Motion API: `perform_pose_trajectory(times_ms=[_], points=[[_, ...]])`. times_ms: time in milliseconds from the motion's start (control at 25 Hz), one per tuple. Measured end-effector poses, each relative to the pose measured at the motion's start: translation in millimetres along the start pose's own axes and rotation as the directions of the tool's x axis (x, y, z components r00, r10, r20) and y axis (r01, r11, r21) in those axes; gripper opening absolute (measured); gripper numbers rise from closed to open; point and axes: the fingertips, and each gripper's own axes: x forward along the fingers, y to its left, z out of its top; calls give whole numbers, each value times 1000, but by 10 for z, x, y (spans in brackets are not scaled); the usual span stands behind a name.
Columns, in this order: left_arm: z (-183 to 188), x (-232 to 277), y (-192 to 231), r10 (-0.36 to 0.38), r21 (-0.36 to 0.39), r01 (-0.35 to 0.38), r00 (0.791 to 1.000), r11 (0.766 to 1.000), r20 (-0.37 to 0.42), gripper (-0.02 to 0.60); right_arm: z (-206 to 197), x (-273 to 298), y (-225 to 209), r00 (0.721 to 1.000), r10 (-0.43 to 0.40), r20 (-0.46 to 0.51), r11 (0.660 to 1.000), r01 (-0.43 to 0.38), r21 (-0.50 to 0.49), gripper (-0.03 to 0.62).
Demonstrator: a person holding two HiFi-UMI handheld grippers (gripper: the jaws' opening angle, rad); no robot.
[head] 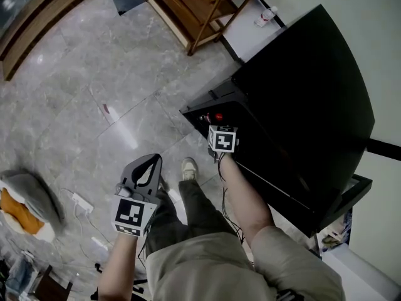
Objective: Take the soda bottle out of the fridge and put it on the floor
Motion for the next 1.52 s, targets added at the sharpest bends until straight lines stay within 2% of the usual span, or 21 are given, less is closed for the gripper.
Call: perform_pose_trajectory(times_ms=[360, 480, 760, 960, 1240, 1520], points=[[41, -263, 124, 8, -6, -8, 1000, 1000, 8, 6, 19, -411, 53, 999, -27, -29, 1000, 27, -9, 118], [72, -394, 154, 10, -7, -10, 1000, 1000, 4, 6, 89, -644, 145, 1000, -7, -21, 1000, 7, -12, 117], [275, -879, 216, 29, 26, -29, 999, 999, 19, 6, 398, -1484, 478, 998, 59, 21, 990, -56, -130, 117], [457, -1247, 233, 43, 48, -46, 998, 998, 49, 6, 701, -2112, 723, 991, 109, 73, 973, -91, -213, 117], [509, -1696, 218, 57, 57, -60, 997, 997, 57, 6, 1024, -2845, 1051, 977, 172, 129, 944, -126, -306, 117], [530, -1943, 312, 92, 49, -96, 993, 994, 76, 6, 1261, -3193, 1328, 967, 198, 163, 888, -107, -447, 117]])
